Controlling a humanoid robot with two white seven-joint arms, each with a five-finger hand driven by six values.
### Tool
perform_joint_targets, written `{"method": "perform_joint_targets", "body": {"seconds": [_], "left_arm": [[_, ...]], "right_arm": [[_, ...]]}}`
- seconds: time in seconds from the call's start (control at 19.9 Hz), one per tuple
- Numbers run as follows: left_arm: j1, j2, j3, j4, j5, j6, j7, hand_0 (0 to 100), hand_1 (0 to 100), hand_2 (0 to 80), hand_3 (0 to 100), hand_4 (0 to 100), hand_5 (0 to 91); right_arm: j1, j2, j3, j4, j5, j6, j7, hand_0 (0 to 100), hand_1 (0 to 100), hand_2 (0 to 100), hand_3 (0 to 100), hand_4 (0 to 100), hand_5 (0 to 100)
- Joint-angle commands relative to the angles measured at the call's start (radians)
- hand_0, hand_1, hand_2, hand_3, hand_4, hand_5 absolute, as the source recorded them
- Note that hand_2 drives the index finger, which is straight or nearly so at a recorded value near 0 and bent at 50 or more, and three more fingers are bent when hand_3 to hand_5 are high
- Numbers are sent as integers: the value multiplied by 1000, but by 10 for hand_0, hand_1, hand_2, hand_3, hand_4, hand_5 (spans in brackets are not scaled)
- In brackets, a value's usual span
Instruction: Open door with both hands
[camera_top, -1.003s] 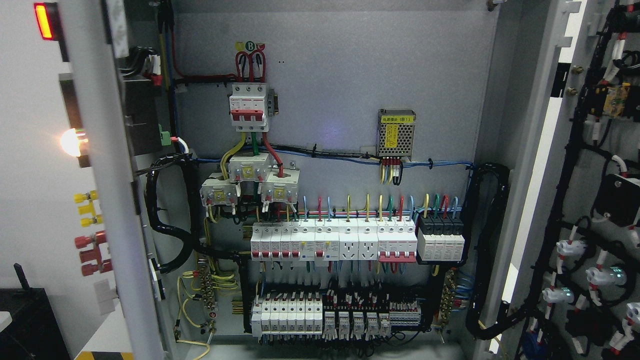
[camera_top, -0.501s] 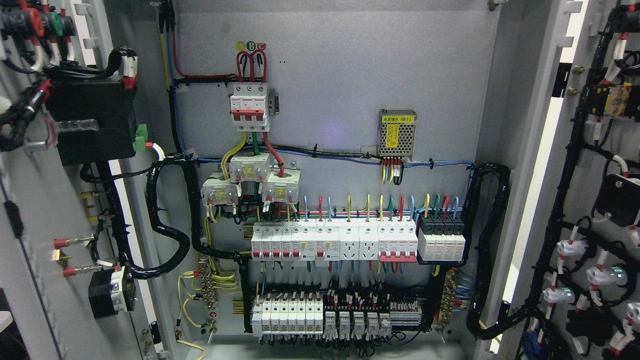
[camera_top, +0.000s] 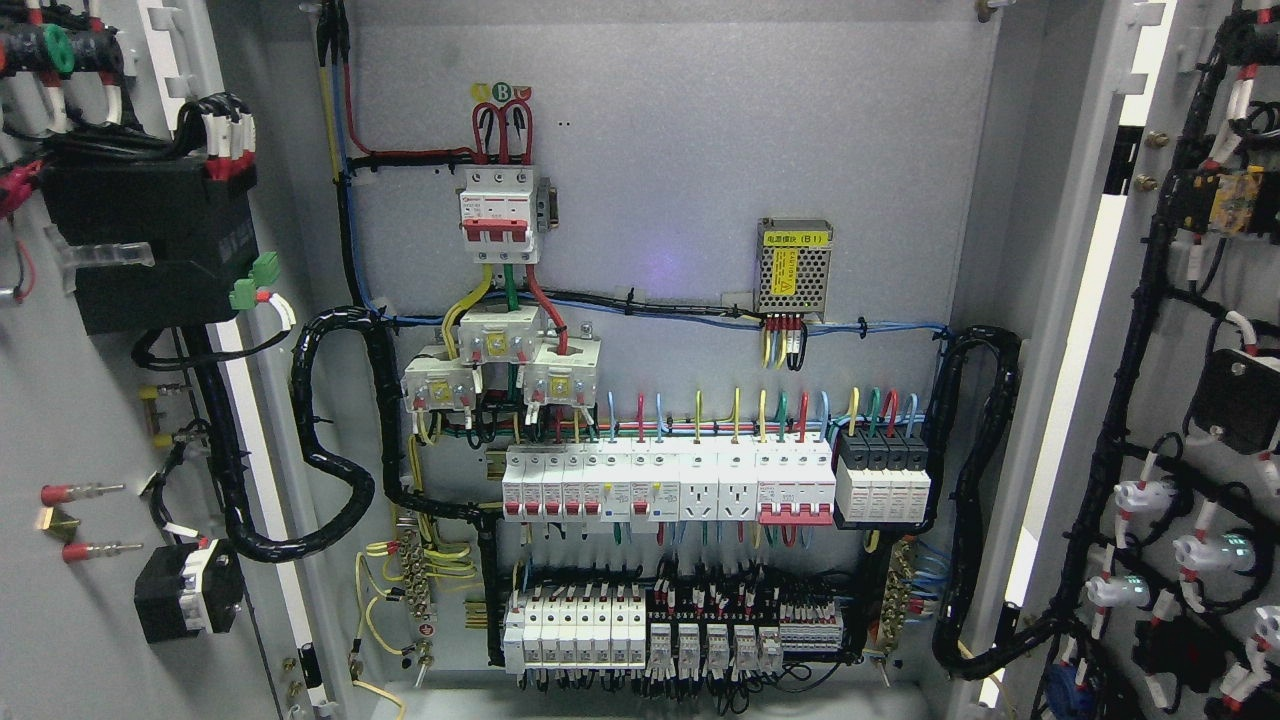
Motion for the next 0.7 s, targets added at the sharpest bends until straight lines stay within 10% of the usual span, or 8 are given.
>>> {"method": "perform_joint_targets", "body": {"seconds": [0.0,0.15,0.3,0.65], "left_arm": [[225,28,-26,-672,1,10,1,120,389,0,0,0,0],[344,109,-66,-976,17,2,-1,120,389,0,0,0,0],[512,184,-104,-1327,46,-51,-20,120,389,0,0,0,0],[657,362,-115,-1603,54,-554,-16,120,389,0,0,0,0]], "right_arm": [[21,12,-46,18,1,-4,0,120,389,0,0,0,0],[63,-33,-95,15,1,-9,-10,120,389,0,0,0,0],[144,-86,-181,-26,-1,-33,-125,120,389,0,0,0,0],[328,-245,-368,-150,-1,-130,-176,120,389,0,0,0,0]]}}
